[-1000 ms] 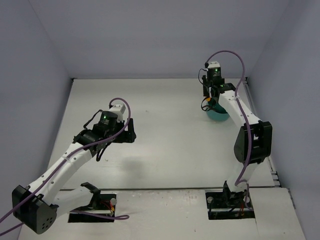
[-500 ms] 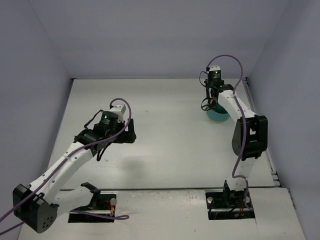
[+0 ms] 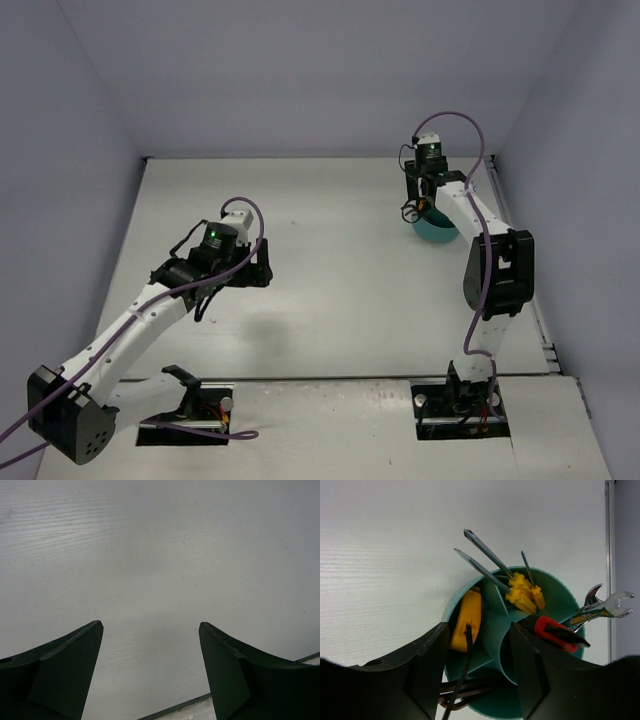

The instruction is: Sort the tools into containers

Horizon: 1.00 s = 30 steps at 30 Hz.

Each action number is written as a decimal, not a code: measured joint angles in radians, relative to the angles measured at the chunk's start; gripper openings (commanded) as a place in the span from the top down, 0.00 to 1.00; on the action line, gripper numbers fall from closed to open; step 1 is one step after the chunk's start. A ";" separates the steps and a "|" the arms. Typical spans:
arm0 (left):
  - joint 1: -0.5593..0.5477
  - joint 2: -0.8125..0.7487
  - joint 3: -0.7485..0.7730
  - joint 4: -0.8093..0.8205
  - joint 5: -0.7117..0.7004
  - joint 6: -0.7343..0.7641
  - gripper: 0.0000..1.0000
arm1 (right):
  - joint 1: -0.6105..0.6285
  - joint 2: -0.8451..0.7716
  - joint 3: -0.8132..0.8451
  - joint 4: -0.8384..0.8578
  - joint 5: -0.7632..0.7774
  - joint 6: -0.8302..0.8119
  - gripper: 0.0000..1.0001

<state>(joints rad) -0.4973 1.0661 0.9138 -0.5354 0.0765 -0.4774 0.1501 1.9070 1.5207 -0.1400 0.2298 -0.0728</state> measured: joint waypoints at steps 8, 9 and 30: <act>0.000 0.000 0.007 -0.013 -0.002 0.000 0.25 | 0.000 -0.107 -0.019 -0.005 -0.031 0.015 0.38; 0.000 0.000 0.015 -0.023 -0.005 0.001 0.25 | 0.000 -0.136 -0.020 -0.006 -0.045 0.019 0.36; 0.001 -0.166 0.519 -0.217 -0.408 0.142 0.14 | -0.007 -1.232 -0.382 -0.040 0.018 0.099 0.00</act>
<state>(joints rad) -0.4961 0.9004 1.4325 -0.7522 -0.3319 -0.3352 0.1436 0.6755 1.1385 -0.1798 0.2479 0.0261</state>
